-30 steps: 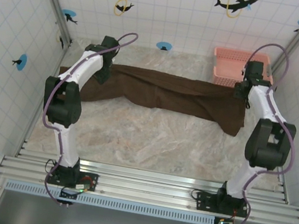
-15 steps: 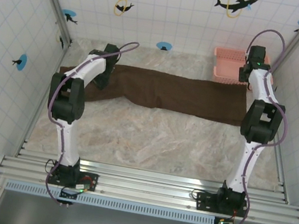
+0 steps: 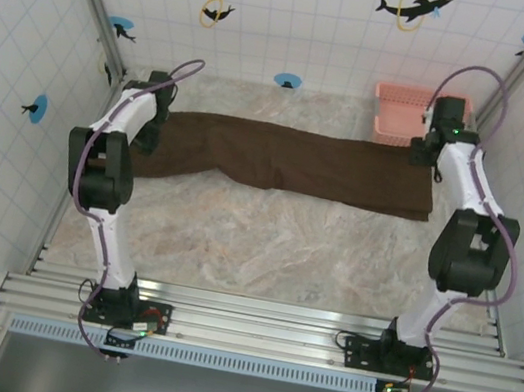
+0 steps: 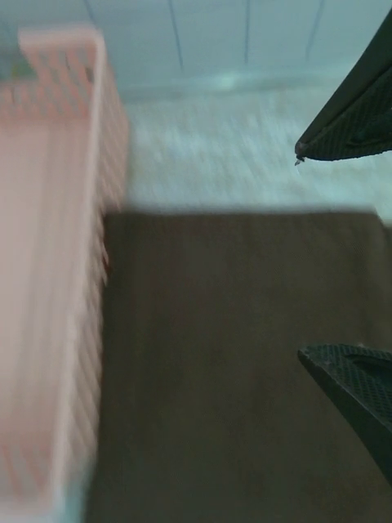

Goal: Roll up the long pants

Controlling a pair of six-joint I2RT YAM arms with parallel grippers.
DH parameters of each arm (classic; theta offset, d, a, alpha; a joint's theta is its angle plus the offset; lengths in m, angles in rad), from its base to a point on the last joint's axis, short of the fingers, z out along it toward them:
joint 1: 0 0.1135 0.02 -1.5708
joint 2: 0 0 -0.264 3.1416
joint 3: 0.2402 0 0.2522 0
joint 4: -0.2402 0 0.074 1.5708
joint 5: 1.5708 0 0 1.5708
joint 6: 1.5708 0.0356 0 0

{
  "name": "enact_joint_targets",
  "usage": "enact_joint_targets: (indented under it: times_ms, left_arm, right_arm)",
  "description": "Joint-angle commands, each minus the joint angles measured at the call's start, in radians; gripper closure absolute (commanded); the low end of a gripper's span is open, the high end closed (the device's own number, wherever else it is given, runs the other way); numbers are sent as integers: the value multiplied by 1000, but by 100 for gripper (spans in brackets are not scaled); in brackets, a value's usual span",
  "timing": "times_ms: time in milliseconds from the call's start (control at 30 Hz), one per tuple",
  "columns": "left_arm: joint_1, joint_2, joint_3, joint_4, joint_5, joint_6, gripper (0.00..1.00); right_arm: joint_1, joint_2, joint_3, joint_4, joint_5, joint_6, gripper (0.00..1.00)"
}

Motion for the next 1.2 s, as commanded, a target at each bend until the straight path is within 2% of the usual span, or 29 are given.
enact_joint_targets:
  times_ms: [0, 200, 433, 700, 967, 1167]
  left_arm:
    - [48, -41, -27, -22, 44, -82, 3]
    - [131, -11, -54, -18, 81, -124, 3]
    - [151, 69, -11, -25, 113, -161, 3]
    - [153, 255, 172, -71, 109, -152, 3]
    - [187, 453, 413, -146, 70, -105, 3]
    - [229, 483, 455, -144, 109, -81, 4]
  right_arm:
    - [93, -48, -130, 56, -125, 102, 38]
    - [208, 31, -158, 72, -156, 150, 39]
    - [225, 247, 58, -26, -210, 158, 40]
    - [227, 400, 207, -97, -177, 190, 40]
    - [214, 443, 215, -180, -140, 167, 40]
    - [193, 438, 157, -209, -119, 155, 41]
